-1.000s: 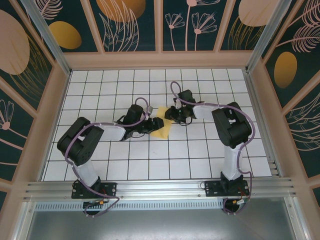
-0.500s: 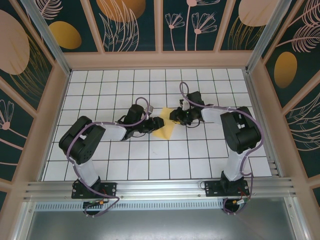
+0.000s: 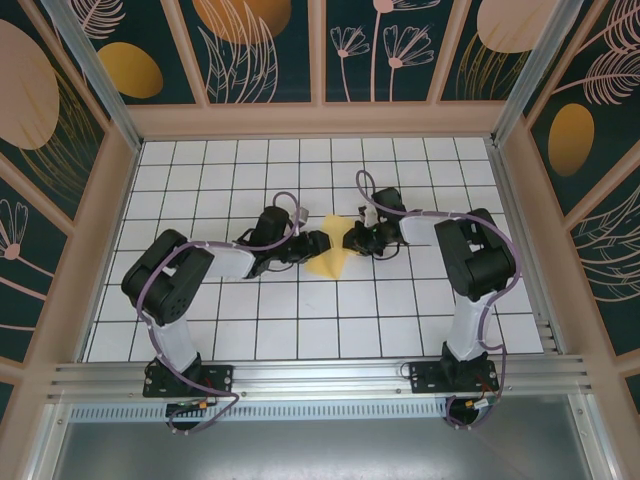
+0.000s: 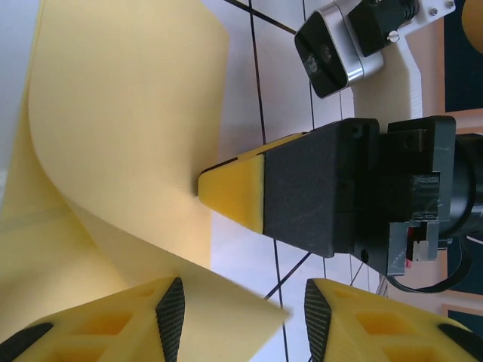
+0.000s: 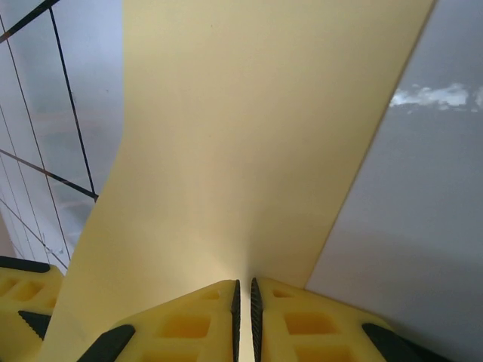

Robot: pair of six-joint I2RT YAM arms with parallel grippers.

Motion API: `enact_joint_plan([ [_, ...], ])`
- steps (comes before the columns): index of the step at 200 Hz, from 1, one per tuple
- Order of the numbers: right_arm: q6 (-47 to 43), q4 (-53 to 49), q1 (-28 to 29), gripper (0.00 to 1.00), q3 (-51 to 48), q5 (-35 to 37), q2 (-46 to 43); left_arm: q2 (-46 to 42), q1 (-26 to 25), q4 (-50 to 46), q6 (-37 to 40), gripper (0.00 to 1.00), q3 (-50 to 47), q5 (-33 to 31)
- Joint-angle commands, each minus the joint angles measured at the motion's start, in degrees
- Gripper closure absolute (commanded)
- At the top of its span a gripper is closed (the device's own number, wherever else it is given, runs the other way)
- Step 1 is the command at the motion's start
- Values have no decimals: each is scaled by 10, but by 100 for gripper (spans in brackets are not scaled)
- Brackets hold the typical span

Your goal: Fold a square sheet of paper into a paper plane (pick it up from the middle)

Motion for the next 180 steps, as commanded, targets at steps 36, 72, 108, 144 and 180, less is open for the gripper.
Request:
enact_joint_plan([
  [36,-10,-10,4,80,1,1,-3,32,-5,20,-10,49,33,12],
  [72,4,19,-6,75,-18,-10,-52,38,-5,13,-10,53,34,5],
  [108,15,63,-16,73,-68,-30,-106,40,-5,11,-9,59,34,1],
  [144,6,70,-17,70,-80,-68,-114,46,-5,5,-10,66,39,0],
  [180,4,75,-16,67,-82,-100,-104,48,-5,5,-10,69,40,-2],
])
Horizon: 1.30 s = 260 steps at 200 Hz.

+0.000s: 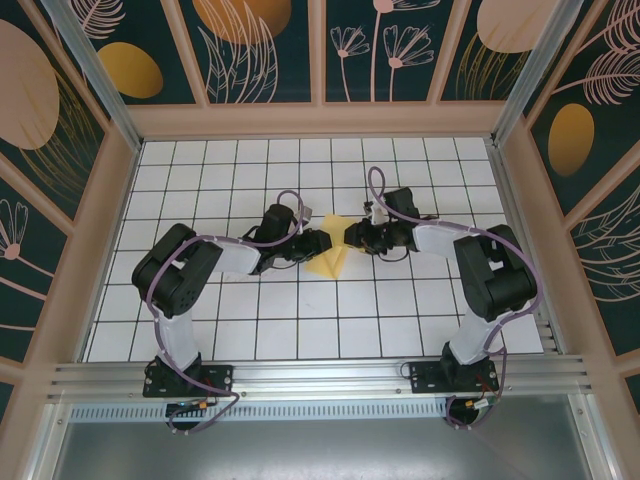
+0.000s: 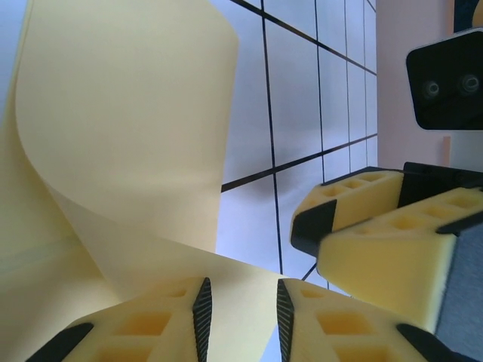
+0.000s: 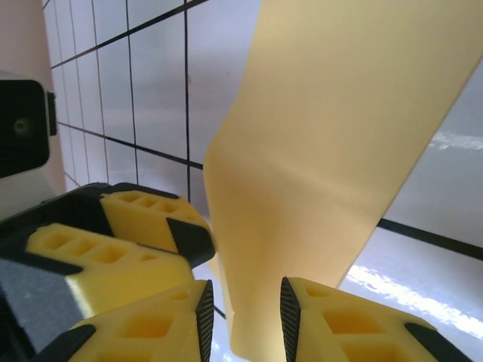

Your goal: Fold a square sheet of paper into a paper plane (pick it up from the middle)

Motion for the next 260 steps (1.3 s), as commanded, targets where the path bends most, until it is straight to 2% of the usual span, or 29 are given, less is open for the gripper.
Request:
enact_joint_plan([
  [1,-3,17,-1,67,-9,-40,-1,10,-4,3,1,68,12,-6],
  [38,-9,14,4,70,-3,-51,14,11,-4,2,1,70,15,-5],
  [98,-17,2,12,71,8,-47,35,9,-4,3,1,71,15,-3],
  [147,-9,11,15,82,17,-46,47,6,-4,4,1,72,14,-1],
  [192,-11,-7,13,95,25,2,53,-2,-3,6,2,71,13,1],
  [260,-22,-30,14,96,39,38,70,-13,-14,8,9,71,22,11],
])
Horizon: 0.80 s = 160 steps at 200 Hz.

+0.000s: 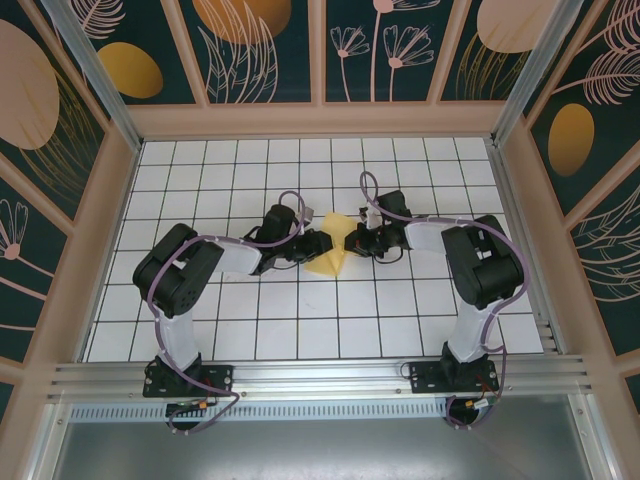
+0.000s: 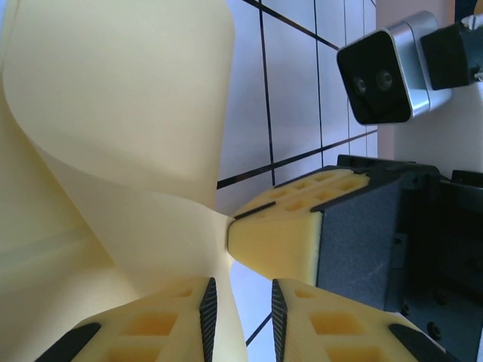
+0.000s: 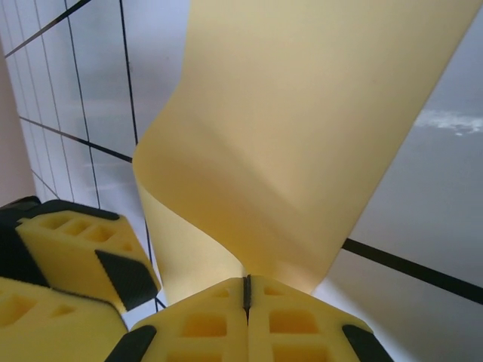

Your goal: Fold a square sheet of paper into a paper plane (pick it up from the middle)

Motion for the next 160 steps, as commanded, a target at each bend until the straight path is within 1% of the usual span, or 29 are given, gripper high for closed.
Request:
enact_joint_plan([
  [1,-15,-18,3,96,17,16,12,-14,-8,8,9,71,20,8],
  [160,-28,-34,3,95,29,25,31,27,-16,-12,13,71,38,9],
])
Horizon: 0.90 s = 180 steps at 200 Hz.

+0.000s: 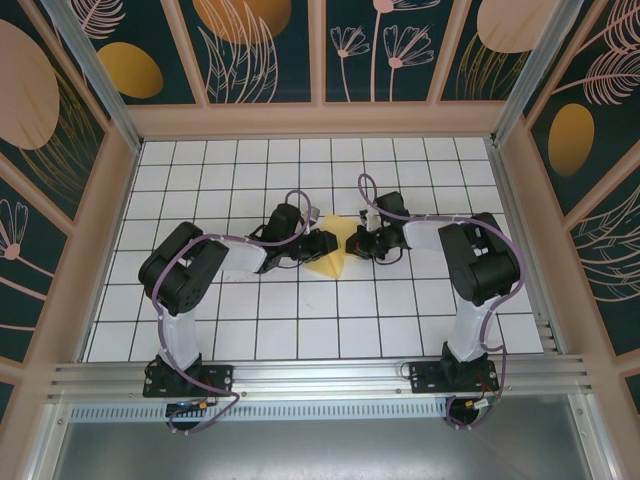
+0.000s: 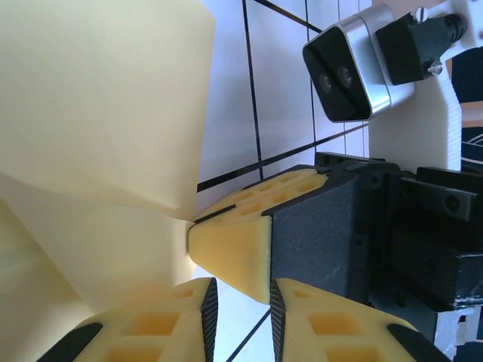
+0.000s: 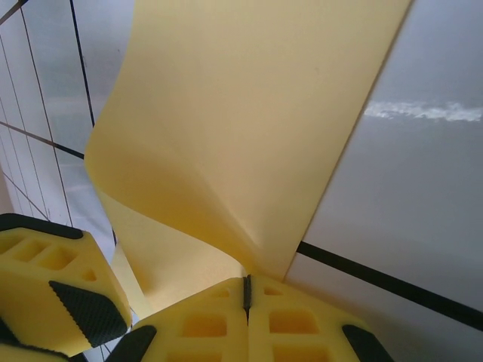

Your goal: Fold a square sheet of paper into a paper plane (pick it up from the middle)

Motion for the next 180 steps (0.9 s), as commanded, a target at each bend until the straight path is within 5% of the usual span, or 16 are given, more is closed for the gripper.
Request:
enact_joint_plan([
  [1,-13,-11,2,95,20,9,13,9,-4,-5,11,72,14,7],
  [180,-20,-27,12,95,9,-2,-3,-16,-9,16,10,72,-6,17],
])
